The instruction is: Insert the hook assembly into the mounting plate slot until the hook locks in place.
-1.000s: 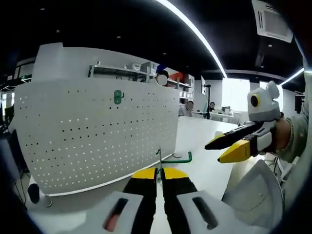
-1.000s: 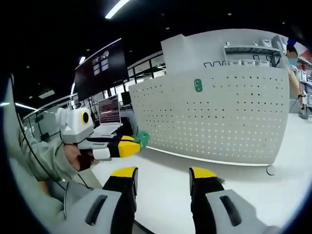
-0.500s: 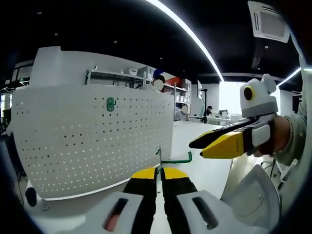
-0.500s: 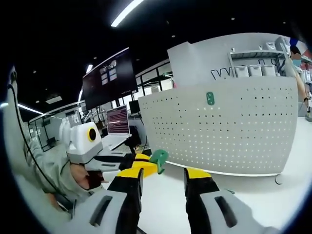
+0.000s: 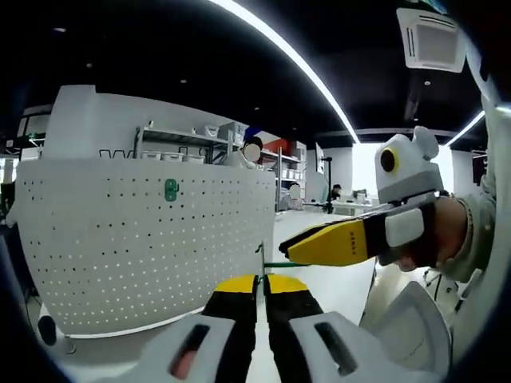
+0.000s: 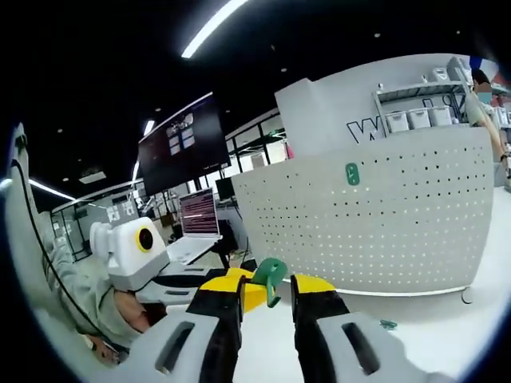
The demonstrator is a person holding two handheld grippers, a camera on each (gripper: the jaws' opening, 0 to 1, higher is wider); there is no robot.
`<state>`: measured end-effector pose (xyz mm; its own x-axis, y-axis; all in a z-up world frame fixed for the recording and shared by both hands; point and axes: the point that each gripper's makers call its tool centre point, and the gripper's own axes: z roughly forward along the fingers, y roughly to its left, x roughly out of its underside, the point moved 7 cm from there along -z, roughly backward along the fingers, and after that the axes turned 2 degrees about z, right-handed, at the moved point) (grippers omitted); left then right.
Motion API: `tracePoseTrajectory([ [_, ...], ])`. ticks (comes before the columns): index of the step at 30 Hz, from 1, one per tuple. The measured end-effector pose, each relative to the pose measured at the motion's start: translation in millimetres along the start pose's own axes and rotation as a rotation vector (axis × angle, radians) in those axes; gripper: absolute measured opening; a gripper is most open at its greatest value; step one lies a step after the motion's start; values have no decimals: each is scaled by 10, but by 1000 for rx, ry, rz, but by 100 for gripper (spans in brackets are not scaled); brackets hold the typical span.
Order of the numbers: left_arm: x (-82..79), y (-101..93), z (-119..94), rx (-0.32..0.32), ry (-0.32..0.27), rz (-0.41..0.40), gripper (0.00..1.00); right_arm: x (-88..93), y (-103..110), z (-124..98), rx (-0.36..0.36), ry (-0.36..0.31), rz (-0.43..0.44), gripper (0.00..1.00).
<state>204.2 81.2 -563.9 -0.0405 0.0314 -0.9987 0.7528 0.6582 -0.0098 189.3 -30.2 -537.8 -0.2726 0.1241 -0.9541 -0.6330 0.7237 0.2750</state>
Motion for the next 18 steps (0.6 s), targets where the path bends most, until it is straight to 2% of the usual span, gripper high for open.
tracePoseTrajectory([
  [9, -64, -37, -21, 3, -39, 7, 3, -1, 15, 12, -5, -15, 37, 18],
  [12, -96, -49, -22, 9, -56, 9, 3, -1, 33, 15, -24, -23, 112, 16],
  [18, -128, -63, -28, 11, -72, 13, 3, -17, 40, 17, -33, -40, 141, 11],
])
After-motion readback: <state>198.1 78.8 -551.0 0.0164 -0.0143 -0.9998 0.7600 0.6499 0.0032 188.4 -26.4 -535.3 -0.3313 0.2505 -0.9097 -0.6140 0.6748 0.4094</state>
